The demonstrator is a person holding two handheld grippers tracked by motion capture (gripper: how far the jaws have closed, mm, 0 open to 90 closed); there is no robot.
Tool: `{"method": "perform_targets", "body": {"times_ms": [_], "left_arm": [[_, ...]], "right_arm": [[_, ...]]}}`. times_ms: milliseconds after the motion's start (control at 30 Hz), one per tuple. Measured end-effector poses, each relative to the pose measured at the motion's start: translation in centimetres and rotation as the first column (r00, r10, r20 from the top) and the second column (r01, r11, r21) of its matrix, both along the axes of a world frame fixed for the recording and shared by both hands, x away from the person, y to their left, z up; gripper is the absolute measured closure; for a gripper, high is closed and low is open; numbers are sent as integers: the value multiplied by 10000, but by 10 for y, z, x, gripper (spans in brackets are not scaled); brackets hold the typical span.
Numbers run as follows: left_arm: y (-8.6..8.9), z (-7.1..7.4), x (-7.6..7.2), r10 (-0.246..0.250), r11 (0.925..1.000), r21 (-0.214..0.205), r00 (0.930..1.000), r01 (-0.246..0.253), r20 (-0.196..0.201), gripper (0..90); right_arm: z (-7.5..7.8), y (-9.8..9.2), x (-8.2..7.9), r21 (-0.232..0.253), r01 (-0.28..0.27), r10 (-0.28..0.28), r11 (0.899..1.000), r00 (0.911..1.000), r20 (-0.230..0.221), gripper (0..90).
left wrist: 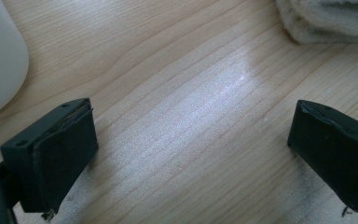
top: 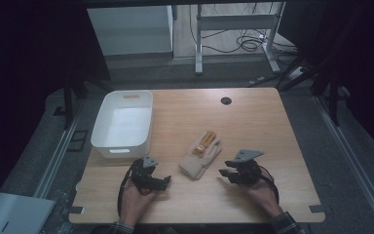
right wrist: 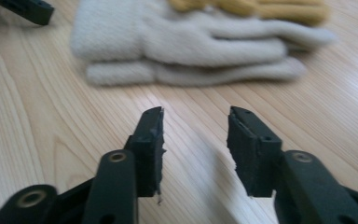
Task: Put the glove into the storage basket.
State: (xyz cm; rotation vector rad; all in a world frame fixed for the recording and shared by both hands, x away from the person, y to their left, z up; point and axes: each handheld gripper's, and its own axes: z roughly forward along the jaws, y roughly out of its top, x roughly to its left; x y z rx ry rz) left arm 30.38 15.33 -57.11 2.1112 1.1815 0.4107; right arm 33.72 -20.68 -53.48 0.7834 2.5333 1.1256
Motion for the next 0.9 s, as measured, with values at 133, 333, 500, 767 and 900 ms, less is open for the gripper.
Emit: {"method": "perform_targets", "body": {"times_ms": [133,333,500,767,900], "left_arm": [[0,0,0,-1,10000,1,10000,1,-5,11],[0,0,0,-50,10000,14,10000,50,-42,0],[-1,0,1,-43,10000,20,10000,43,-48,0],[0,0,0,17,10000,-19,10000,-17,-10,11],[-1,1,0,-33,10000,-80,10000,32,-62,20]], "right_arm": [[1,-17,-2,156,532,-533,9985,9986,41,451],[-4,-38,-2,-4,1139,-1139,9935,9935,80,365],[-10,-51,-3,-252,1485,-1479,9886,9887,251,321],[-16,-62,0,-380,1876,-1871,9815,9822,164,245],[-16,-62,2,-442,2178,-2180,9750,9759,-9,167]]}}
